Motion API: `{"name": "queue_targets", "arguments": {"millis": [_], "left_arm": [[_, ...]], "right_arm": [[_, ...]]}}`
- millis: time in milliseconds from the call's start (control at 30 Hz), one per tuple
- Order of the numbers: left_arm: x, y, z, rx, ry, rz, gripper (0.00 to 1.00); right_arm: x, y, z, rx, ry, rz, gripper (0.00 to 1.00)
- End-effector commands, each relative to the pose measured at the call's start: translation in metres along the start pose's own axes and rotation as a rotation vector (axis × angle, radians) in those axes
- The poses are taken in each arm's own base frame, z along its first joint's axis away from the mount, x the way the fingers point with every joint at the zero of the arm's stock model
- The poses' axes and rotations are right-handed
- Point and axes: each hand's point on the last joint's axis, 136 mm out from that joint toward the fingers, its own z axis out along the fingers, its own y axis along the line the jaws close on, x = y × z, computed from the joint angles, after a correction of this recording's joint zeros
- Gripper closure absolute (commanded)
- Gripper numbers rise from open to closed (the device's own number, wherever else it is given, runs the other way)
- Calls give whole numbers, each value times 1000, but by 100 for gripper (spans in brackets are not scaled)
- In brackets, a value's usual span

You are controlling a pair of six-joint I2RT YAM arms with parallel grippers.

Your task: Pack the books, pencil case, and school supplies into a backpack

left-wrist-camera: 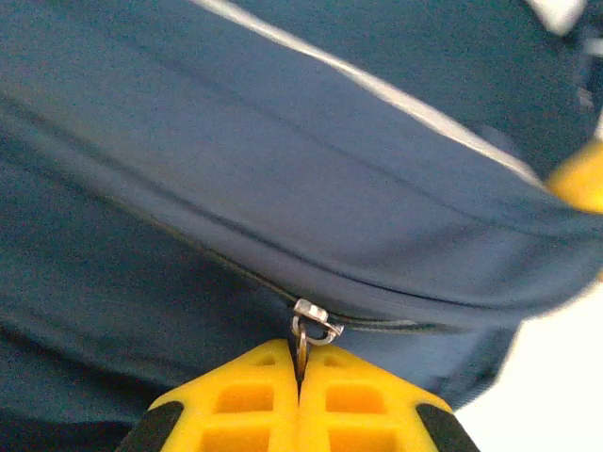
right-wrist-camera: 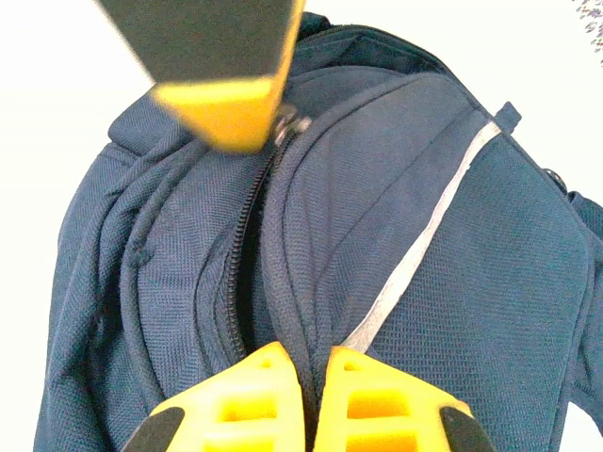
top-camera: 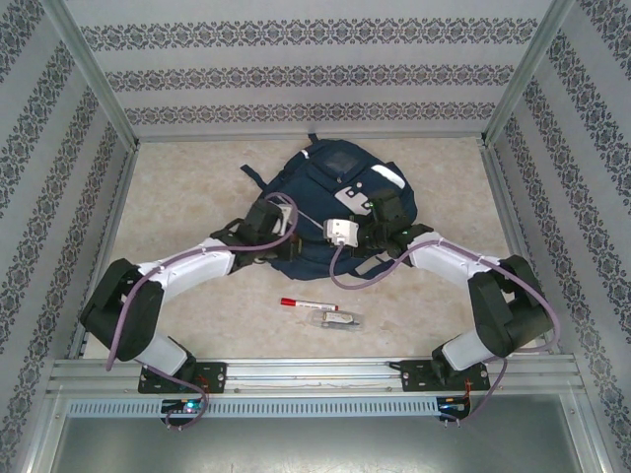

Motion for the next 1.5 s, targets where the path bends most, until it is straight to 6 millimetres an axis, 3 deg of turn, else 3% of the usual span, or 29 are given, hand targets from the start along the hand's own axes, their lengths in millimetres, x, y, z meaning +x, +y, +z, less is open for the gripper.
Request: {"name": "queue_targets", "arguments": {"millis": [0,100,200,300,333,433,567,733,800,833,900,933,1033,1100,1133,1233,1367,1467], "left_arm": [[11,64,-10,-131,30,-98,100],[10,65,-14,-95,36,-71,100],[5,30,-16,62,43,-59,100],[0,-8,-23,137,19,9,100],[-2,-18,-25,150,5,35,100],[-7,-40,-27,198,-6,54,100],[-13,-50,-24,238,11,10,100],[-17,-49,-26,238,-17,-3,100],[-19,-38,-29,195,-35,-15,100],[-20,-29,-32,166,-43,-25,100],[-19,13,-33,41,-60,-83,100],[-17,32,-33,-6,-57,-117,100],[-17,77,-41,-115,-63,-197,100],[-15,92,-49,-216,-48,-154,100],[-13,89,-50,-223,-28,-125,100],[-7,61,-46,-120,12,-115,100],[-3,12,-43,45,-11,-120,100],[-2,-6,-43,81,-39,-68,100]], "right_arm": [[28,-3,-12,17,84,-3,100],[31,-10,-13,30,87,24,100],[15,-3,-11,9,37,30,77],[-27,14,-15,-71,-131,48,62],[-45,19,-15,-94,-201,49,60],[-69,22,1,-65,-193,44,57],[-60,6,27,10,-122,96,52],[-33,-6,33,63,-33,119,61],[-22,-5,31,78,6,106,63],[-11,-5,28,93,45,102,66],[15,-5,13,124,120,63,93],[20,-5,7,130,131,52,99],[36,-14,-9,167,150,63,100],[43,-26,-18,199,151,88,97],[44,-34,-20,218,149,113,83],[22,-40,-21,187,63,168,71],[-33,-20,-16,58,-120,151,58],[-52,-12,-6,16,-138,110,56]]}}
